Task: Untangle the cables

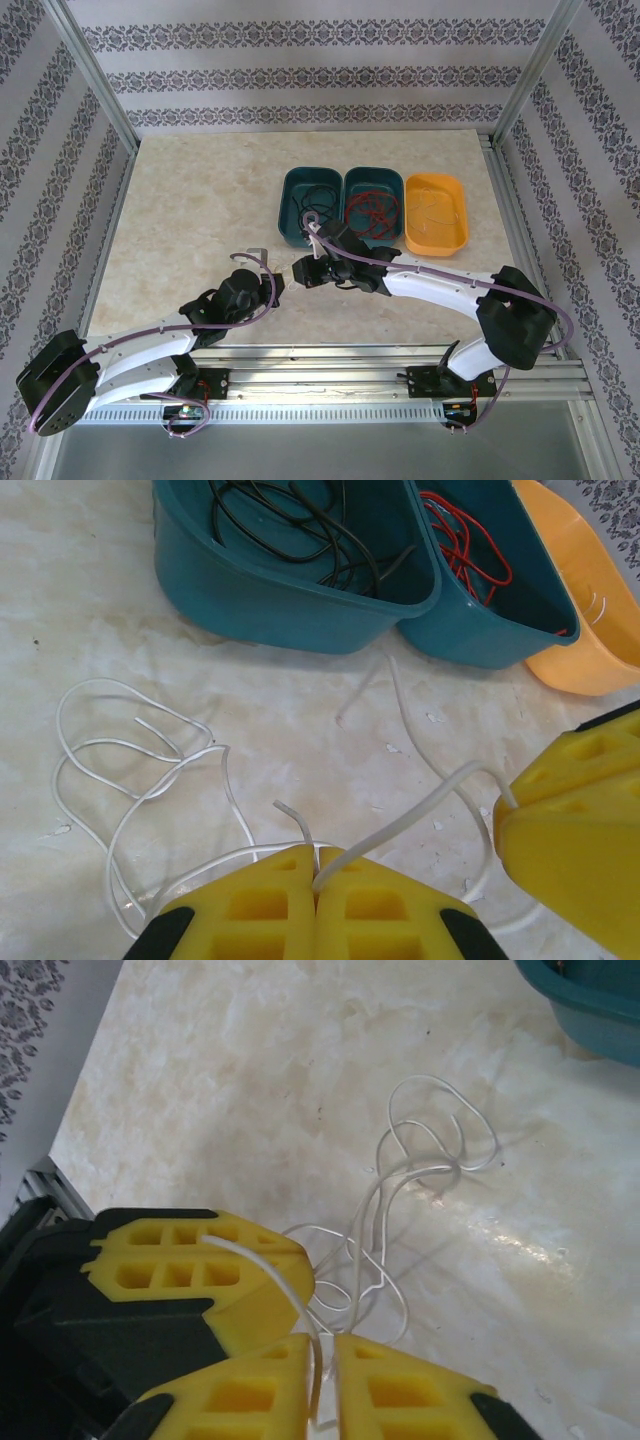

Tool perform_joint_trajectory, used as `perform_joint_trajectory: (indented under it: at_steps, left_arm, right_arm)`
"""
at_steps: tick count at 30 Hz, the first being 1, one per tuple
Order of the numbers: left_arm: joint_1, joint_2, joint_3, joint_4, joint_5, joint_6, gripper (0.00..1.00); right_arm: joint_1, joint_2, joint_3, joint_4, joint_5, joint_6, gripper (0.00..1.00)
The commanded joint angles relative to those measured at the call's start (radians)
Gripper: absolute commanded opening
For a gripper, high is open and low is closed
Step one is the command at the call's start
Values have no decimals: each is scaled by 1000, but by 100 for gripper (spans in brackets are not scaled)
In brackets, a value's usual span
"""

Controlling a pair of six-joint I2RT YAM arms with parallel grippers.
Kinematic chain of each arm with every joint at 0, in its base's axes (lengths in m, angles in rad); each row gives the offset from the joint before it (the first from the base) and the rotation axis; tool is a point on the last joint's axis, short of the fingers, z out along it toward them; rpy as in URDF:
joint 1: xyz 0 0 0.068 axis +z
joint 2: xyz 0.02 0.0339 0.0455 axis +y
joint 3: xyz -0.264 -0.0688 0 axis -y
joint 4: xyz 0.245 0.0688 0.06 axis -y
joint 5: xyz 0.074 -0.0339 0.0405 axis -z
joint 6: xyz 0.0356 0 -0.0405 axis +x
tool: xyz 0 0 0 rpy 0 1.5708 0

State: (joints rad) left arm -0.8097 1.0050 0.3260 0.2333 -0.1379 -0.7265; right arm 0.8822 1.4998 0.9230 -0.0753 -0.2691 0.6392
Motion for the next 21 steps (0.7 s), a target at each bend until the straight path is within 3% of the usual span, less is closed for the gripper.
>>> perform_joint_trajectory:
  at_steps: [1,8,13,17,21]
  left_arm:
    - [11,-6,14,24,0,-3,12]
    - [12,-26,7,-1,-30,-14,25]
    - [14,-25,1,-18,-49,-21,44]
    - [15,-11,4,-43,-62,-29,53]
    - [17,7,16,-75,-68,-35,68]
  right_arm:
    - [14,-17,32,-35,48,-16,9]
    - [-14,-127,25,-119,160,-42,4]
    - [-60,-237,14,-164,189,-61,4]
    - [-73,-303,33,-221,230,-93,4]
    - [-99,-357,96,-348,353,-158,4]
